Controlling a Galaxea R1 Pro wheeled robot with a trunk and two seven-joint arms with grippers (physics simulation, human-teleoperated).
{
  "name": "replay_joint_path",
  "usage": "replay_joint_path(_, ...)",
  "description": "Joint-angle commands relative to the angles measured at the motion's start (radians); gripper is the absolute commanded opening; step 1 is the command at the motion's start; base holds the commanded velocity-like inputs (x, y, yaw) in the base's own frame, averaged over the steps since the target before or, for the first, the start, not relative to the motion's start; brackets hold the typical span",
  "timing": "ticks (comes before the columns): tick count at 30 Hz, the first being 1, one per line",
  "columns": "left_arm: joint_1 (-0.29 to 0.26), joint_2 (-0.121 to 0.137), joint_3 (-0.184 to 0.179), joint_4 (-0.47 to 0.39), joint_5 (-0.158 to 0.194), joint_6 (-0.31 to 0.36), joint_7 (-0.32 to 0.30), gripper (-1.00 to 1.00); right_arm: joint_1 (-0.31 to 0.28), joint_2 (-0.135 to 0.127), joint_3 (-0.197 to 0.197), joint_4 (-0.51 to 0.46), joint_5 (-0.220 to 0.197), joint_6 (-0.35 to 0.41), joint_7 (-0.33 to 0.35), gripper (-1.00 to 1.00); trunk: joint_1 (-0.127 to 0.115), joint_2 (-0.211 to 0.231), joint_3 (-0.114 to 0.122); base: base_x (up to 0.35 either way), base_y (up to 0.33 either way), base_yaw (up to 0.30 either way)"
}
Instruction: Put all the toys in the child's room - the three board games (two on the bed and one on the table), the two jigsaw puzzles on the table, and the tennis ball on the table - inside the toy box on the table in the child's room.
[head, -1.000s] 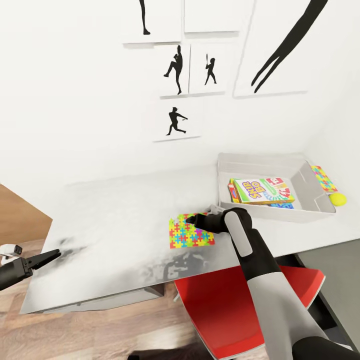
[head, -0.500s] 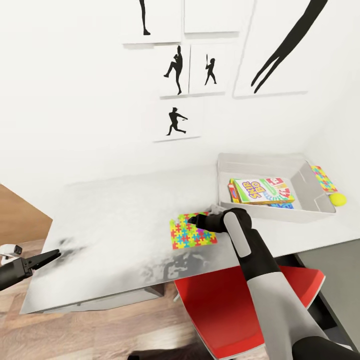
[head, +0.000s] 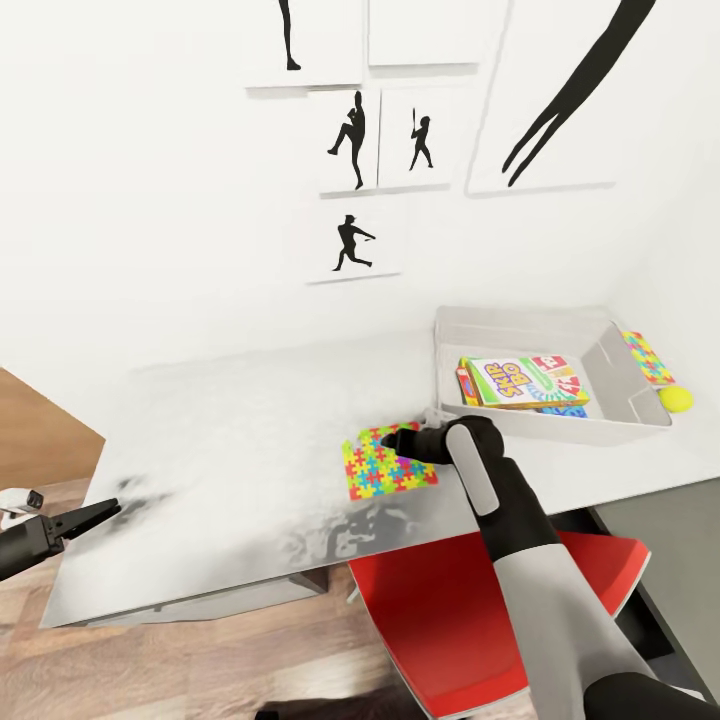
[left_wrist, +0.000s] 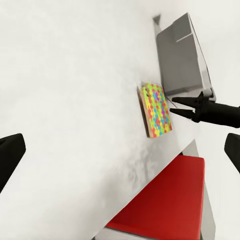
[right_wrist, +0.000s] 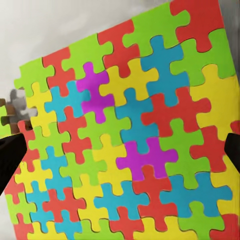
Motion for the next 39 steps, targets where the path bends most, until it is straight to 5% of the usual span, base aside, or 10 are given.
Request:
replay_joint_path(1, -0.001, 0.0, 0.0, 0.0, -0.001, 0.011, -0.005, 1.0, -0.001, 0.0, 0.0, 0.026, 0.029, 0.009, -0.013, 1.0, 0.001, -0.001, -0.002, 0.0, 0.0, 0.0)
replay_joint_path(39, 0.001, 0.002, 0.001, 0.0, 0.0, 0.011, -0.005, 1.0, -0.001, 0.004, 0.0, 0.015, 0.038, 0.016, -0.014, 1.0, 0.001, -0.001, 0.007, 0.0, 0.0, 0.021)
